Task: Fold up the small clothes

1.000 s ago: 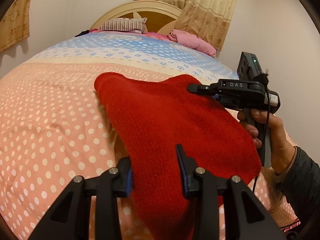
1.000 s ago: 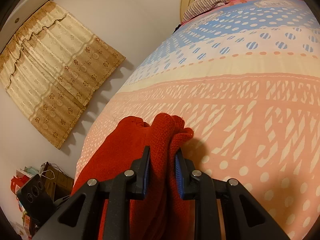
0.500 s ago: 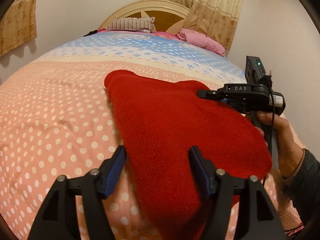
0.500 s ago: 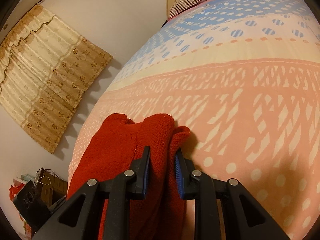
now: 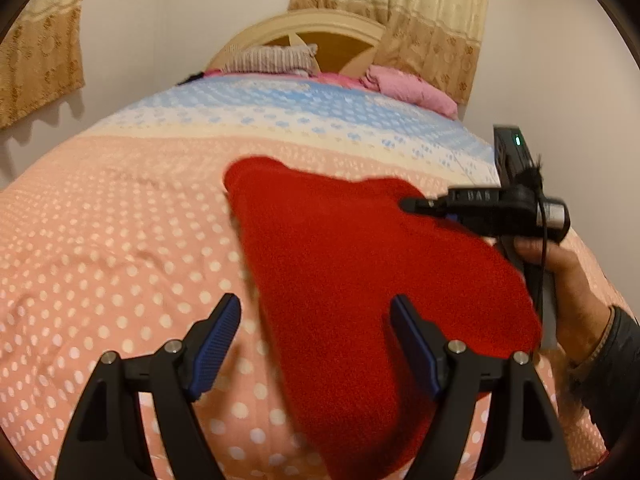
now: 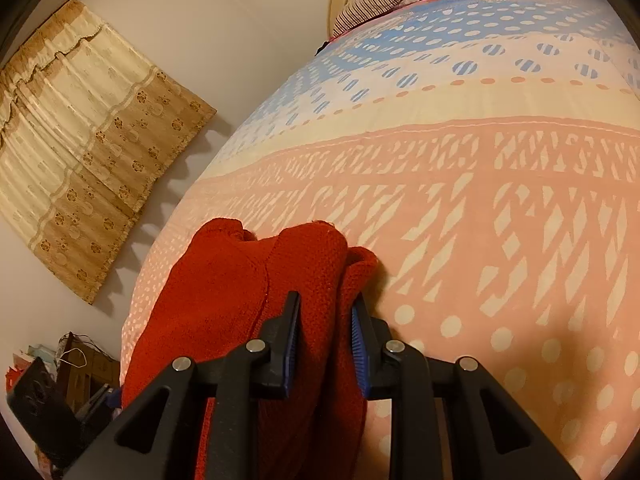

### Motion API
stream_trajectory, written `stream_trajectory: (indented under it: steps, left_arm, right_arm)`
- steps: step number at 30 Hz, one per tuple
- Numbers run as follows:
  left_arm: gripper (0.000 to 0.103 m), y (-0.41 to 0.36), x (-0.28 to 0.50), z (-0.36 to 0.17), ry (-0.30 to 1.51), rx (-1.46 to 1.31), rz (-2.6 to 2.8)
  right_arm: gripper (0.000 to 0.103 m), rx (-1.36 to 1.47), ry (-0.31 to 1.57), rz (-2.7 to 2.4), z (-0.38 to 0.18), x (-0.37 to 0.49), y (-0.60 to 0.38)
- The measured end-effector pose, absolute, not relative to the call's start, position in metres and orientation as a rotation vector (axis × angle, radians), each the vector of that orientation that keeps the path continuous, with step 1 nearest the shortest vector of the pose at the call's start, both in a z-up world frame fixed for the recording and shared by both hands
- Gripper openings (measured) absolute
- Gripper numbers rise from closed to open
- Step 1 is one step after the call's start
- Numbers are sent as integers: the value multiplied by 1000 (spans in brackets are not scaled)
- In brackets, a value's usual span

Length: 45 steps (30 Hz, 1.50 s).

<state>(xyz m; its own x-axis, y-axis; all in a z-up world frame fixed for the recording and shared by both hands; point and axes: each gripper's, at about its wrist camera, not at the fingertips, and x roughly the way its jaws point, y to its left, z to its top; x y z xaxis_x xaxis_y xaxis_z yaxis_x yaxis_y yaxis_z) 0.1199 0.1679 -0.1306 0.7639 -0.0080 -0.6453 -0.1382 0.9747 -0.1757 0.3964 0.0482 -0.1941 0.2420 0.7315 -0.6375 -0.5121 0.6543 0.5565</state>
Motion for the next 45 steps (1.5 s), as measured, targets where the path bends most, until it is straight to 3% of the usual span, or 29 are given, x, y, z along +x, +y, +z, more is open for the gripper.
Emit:
stream_trajectory:
  steps: [3,9,12,18,25,36,45]
  left_arm:
    - [94,173,123,-123,675,-198,104]
    - [94,191,144,-128,681,-171,182]
    - [94,190,149,-138,710,-183,170]
    - [100,186,144,-154,748,-182,166]
    - [103,186,133,-163,732,-241,168]
    - [103,154,98,-92,558,-115,199]
    - [103,148,91,-73,512,-100,182]
  right_arm:
    - [32,239,954,836,-180,387,42]
    - [34,240,810,924,-133,344,30]
    - [43,206,778,1031,-120,314,37]
    - [45,65,922,1011,-162,288,46]
    - [45,124,875,1028,-179,289,29]
    - [46,137,714,867,-125,236,6]
    - [58,30,535,769,-86,186,-3]
